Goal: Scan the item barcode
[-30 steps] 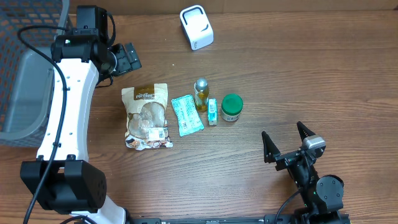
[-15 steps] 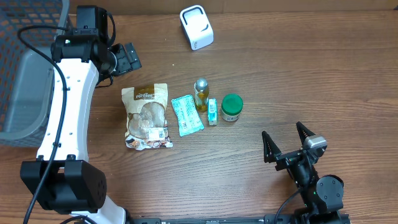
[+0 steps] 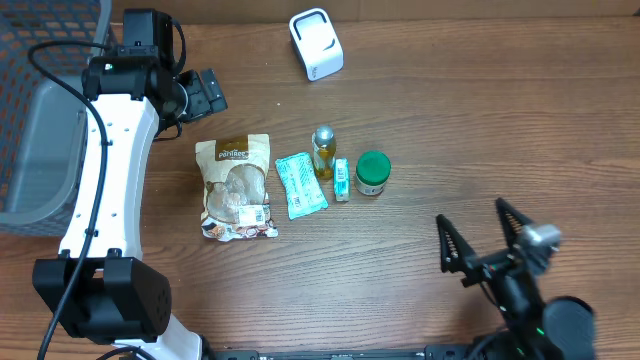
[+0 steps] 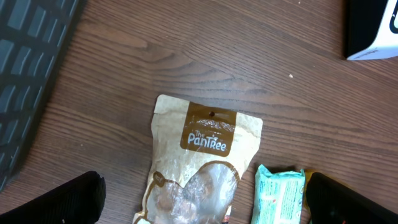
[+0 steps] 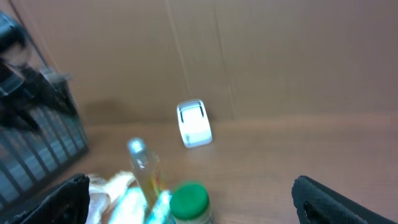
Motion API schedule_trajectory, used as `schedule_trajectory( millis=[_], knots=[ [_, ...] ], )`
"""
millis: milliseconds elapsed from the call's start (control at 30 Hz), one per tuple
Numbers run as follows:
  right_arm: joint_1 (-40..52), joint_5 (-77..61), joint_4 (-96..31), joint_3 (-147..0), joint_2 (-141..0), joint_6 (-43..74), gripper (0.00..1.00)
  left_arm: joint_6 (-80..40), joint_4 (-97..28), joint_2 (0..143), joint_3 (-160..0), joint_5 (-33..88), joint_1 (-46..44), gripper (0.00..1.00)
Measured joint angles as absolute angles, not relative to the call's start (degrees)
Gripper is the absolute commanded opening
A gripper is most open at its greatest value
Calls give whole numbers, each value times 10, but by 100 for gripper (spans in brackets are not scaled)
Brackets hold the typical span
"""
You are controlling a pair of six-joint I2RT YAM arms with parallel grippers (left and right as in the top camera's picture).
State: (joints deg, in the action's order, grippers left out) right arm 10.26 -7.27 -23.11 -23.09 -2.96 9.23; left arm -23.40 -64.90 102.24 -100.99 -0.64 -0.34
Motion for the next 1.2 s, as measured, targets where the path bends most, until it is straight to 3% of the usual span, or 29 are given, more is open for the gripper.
schedule_trajectory(
  millis=[700,1200],
  knots=[
    [103,-87,-647,-969,-533,99,100,-234,-649,1022,-1010,-6,-3,100],
    [103,-234,-758,-1029,-777,105,97,-234,-649,1022,-1010,-7,-3,100]
  ],
)
